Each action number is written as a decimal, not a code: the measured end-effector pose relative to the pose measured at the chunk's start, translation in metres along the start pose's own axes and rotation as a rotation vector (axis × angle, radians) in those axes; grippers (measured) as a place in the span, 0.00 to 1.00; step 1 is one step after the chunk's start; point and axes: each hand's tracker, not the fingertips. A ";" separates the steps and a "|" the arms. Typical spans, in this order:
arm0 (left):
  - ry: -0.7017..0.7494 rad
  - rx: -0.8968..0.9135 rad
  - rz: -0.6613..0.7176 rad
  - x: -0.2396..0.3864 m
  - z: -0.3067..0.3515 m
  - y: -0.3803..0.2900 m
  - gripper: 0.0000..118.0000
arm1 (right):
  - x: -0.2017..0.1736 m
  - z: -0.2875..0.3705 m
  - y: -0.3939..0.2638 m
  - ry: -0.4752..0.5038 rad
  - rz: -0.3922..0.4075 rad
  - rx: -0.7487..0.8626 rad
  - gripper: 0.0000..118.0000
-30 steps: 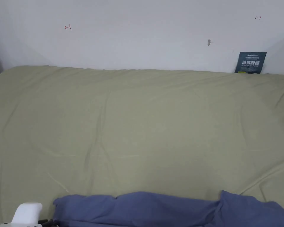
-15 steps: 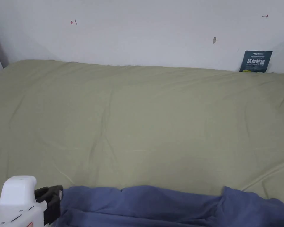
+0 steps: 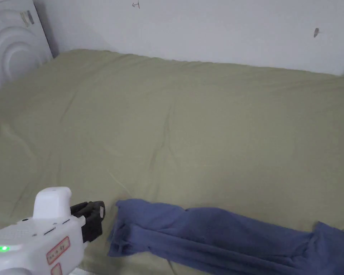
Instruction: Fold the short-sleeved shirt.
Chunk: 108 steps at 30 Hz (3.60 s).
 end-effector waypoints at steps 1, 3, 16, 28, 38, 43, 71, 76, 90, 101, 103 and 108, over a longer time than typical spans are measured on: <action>-0.012 -0.029 0.032 -0.012 -0.009 0.001 0.00 | 0.000 0.002 0.002 0.000 0.002 -0.003 0.01; -0.087 -0.100 0.142 -0.036 -0.029 0.002 0.00 | -0.003 0.006 0.000 -0.003 0.000 0.006 0.01; -0.486 -0.500 0.358 -0.086 -0.147 0.015 0.98 | -0.024 0.005 0.001 -0.061 0.027 0.008 0.01; -0.745 -0.631 0.415 -0.068 -0.194 0.004 0.97 | -0.034 -0.010 0.002 -0.024 0.035 -0.060 0.01; -0.563 -0.579 0.352 -0.101 -0.220 0.016 0.04 | -0.029 -0.006 0.004 0.025 0.017 -0.049 0.01; -0.504 -0.478 0.365 -0.101 -0.161 0.044 0.04 | -0.017 -0.006 0.005 0.022 0.002 -0.035 0.01; -0.137 -0.528 -0.183 0.201 -0.144 0.047 0.04 | 0.041 -0.004 -0.019 0.029 -0.115 -0.046 0.01; -0.159 -0.593 -0.217 0.240 -0.187 0.007 1.00 | 0.053 0.001 -0.026 0.003 -0.164 -0.056 0.01; -0.235 -0.504 -0.075 0.147 -0.131 0.037 0.00 | 0.051 -0.014 -0.032 0.039 -0.158 -0.113 0.01; -0.600 -0.795 0.133 0.200 -0.224 -0.068 0.00 | 0.038 -0.014 -0.030 0.048 -0.135 -0.146 0.01; -0.595 -0.746 0.109 0.205 -0.227 -0.081 0.00 | 0.039 -0.013 -0.030 0.041 -0.140 -0.153 0.01; -0.574 -0.744 0.163 0.182 -0.208 -0.053 0.00 | 0.040 -0.020 -0.024 0.042 -0.134 -0.160 0.01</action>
